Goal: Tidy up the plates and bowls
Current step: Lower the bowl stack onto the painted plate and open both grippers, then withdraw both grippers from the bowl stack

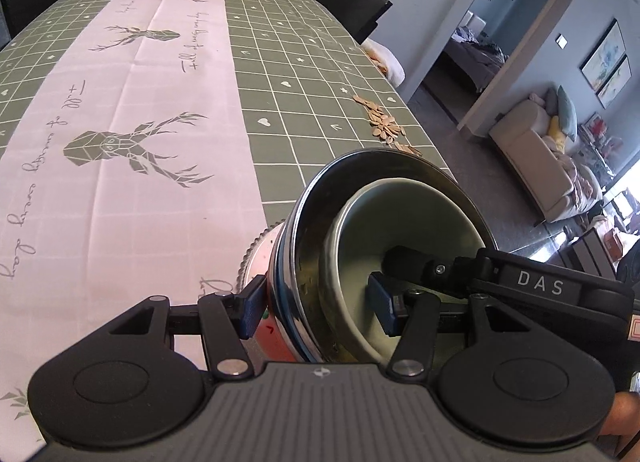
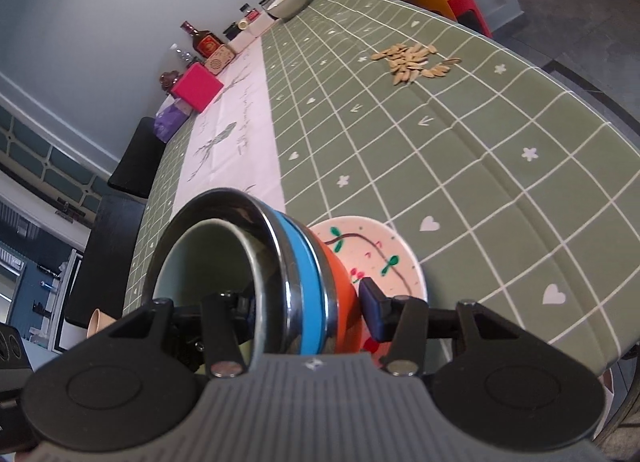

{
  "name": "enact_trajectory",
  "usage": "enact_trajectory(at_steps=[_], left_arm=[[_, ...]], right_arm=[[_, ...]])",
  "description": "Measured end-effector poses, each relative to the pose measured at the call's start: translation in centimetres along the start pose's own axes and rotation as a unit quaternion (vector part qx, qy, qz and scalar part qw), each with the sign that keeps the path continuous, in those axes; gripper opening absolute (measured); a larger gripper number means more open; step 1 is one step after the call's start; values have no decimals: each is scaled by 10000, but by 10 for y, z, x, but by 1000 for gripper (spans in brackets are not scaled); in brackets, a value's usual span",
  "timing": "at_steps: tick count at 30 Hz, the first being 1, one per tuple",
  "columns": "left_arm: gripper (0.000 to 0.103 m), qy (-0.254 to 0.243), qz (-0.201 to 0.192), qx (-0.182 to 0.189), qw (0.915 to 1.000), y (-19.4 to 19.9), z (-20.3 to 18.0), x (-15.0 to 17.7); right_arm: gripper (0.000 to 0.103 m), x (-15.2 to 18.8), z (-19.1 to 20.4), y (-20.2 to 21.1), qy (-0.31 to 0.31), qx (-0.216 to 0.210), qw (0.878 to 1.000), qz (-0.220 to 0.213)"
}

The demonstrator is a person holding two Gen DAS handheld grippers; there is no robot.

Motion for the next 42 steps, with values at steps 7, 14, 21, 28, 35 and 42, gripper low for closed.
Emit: enact_trajectory(at_steps=[7, 14, 21, 28, 35, 42], left_arm=[[63, -21, 9, 29, 10000, -6, -1, -2], [75, -534, -325, -167, 9979, -3, -7, -1], [85, -425, -901, -522, 9937, 25, 1, -9], [90, -1107, -2076, -1154, 9651, 75, -6, -14], [92, -860, -2347, -1344, 9589, 108, -16, 10], [91, -566, -2118, -1563, 9631, 108, -7, 20]], right_arm=[[47, -3, -7, -5, -89, 64, 9998, 154], [52, -5, -3, 0, 54, 84, 9999, 89], [81, -15, 8, 27, 820, 720, 9927, -510], [86, -11, 3, 65, 1062, 1027, 9840, -995], [88, 15, 15, 102, 1614, 1268, 9730, -1057], [88, 45, 14, 93, 2058, 1643, 9624, -662]])
Point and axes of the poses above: each gripper's, at about its wrist camera, not at the fingertips, and y roughly against the way its jaws point, z to its left, x to its underside, the point moved 9 cm from there along -y, roughly the way its jaws point, and after that the axes turned 9 degrees about y, right-handed, at the moved point
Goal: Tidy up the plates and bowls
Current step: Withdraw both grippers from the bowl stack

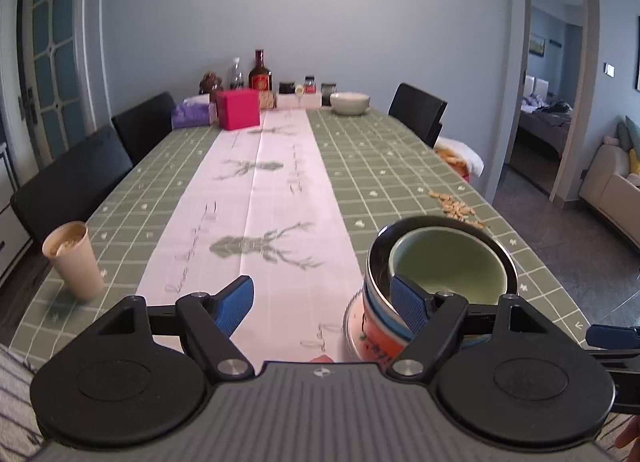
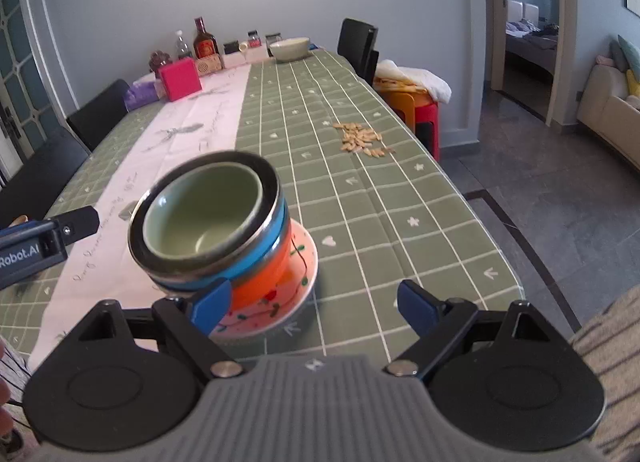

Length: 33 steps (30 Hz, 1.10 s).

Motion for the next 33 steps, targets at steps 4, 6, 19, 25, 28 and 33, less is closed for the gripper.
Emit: enact_trajectory(at_steps=[4, 6, 19, 25, 28, 33], left_arm=[[91, -154, 1, -5, 9999, 5, -4, 10], [91, -184, 0, -60, 9998, 5, -6, 12], [91, -347, -109, -162, 9992, 7, -15, 18], [91, -293, -52, -182, 9994, 7, -15, 20], [91, -307, -47, -219, 9993, 7, -15, 21], [91, -235, -34, -226, 9995, 6, -13, 21]], right_arm=[[88, 0, 9, -3, 289, -41, 9996, -3], [88, 2, 13, -4, 310, -137, 9994, 34], [88, 3, 16, -2, 180, -207, 9996, 57], [88, 4, 15, -3, 208, -137, 9997, 86], [88, 4, 15, -3, 264, -81, 9996, 103], [88, 4, 16, -4, 276, -69, 9995, 125]])
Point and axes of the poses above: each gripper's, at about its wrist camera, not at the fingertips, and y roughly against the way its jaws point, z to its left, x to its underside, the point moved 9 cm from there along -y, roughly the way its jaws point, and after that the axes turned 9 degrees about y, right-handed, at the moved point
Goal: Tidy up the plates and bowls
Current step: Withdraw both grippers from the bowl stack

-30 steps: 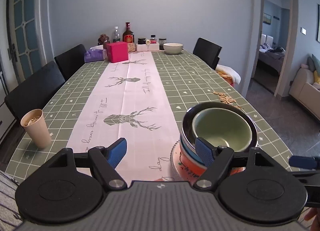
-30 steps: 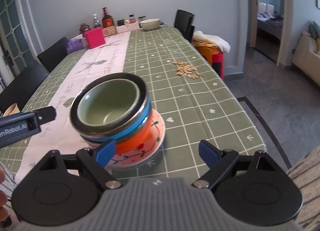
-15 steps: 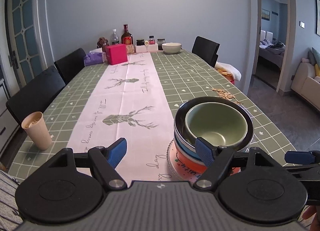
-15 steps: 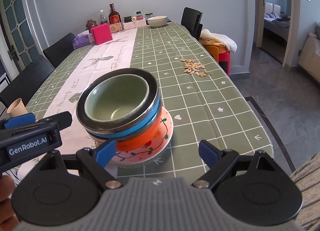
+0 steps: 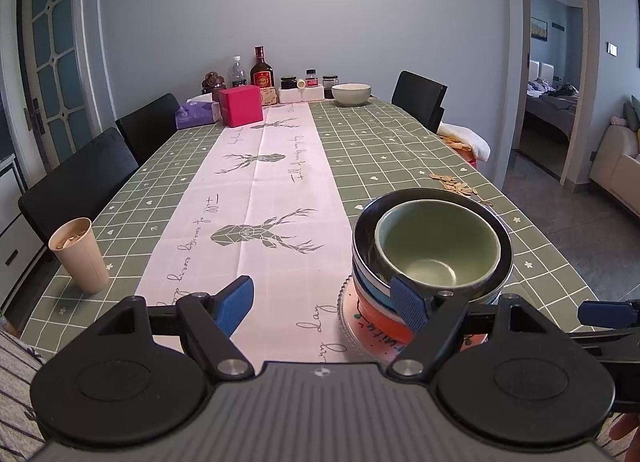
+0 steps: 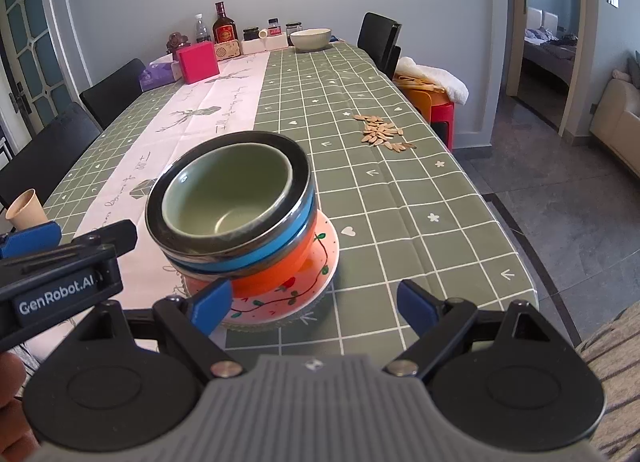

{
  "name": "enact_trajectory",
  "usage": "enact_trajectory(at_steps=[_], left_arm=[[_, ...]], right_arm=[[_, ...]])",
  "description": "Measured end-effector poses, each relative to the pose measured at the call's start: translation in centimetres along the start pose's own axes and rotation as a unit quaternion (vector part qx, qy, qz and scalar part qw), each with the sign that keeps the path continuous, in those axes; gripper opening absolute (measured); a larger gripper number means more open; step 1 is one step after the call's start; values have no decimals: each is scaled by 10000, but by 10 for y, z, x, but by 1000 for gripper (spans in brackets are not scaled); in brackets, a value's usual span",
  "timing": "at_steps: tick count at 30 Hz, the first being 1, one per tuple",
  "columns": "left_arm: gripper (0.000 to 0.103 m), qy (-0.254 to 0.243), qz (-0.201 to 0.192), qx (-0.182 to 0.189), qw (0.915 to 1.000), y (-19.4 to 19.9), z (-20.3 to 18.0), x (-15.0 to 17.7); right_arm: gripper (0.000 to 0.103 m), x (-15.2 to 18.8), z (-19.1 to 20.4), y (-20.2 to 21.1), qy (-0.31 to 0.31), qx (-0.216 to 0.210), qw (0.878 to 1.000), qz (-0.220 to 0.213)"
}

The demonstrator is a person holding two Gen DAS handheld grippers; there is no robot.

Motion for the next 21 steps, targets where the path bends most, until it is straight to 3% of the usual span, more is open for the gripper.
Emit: enact_trajectory(at_steps=[21], left_arm=[[91, 58, 59, -34, 10000, -3, 3, 3]], right_arm=[[88, 2, 1, -5, -50, -38, 9999, 90]])
Point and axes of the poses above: each gripper's, at about its wrist camera, not at the fingertips, and y roughly against the way its jaws point, z to its left, x to its underside, the point moved 9 cm from there along -y, roughly the way its jaws point, and after that the axes turned 9 degrees about y, right-handed, at the moved point
